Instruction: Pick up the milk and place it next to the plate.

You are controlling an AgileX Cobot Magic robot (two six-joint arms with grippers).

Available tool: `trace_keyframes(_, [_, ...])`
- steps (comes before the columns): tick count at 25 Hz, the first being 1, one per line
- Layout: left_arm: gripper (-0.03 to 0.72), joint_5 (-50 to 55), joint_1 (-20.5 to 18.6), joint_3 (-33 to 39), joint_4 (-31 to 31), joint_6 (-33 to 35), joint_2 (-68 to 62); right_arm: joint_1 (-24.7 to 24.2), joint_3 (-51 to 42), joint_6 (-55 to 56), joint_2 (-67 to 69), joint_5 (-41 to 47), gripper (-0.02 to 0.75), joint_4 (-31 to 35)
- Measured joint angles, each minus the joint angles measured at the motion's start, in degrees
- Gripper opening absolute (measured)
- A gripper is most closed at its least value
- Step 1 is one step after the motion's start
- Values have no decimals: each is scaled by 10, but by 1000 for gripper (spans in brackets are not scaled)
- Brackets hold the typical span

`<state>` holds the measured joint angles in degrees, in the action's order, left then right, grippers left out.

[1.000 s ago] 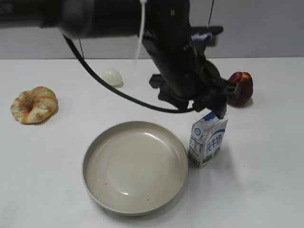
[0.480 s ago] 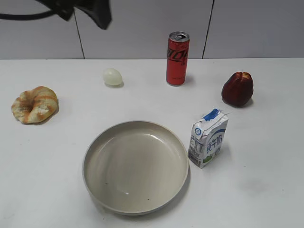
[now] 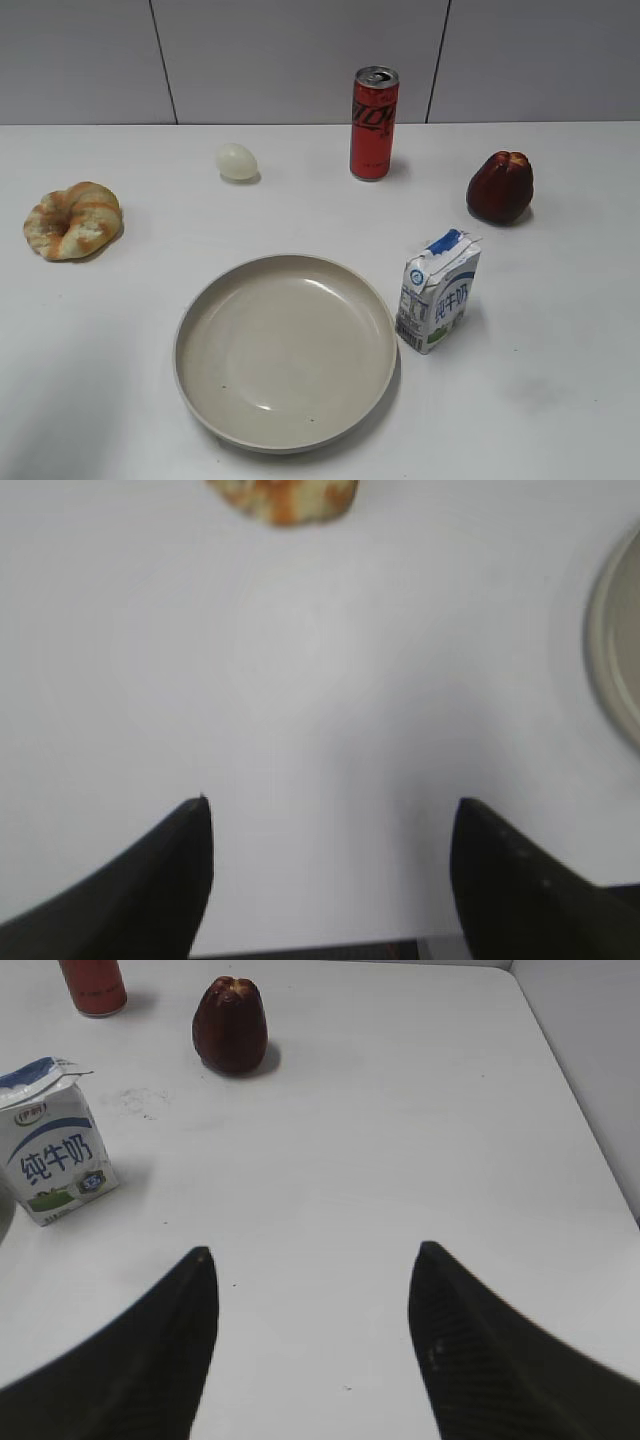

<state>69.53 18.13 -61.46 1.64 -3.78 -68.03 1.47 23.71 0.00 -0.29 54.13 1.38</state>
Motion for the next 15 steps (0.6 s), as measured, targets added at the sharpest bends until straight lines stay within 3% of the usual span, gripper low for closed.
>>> trace_keyframes(3, [555,-1,-27,114,0,0,87,0,0,0,0,0,459,0])
trace_keyframes(7, [555,-5,-32,229,-2,0,223,0,0,0,0,0,459,0])
trace_keyframes(15, [555,-62,-32,329,-24,33,509,0,0,0,0,0,459,0])
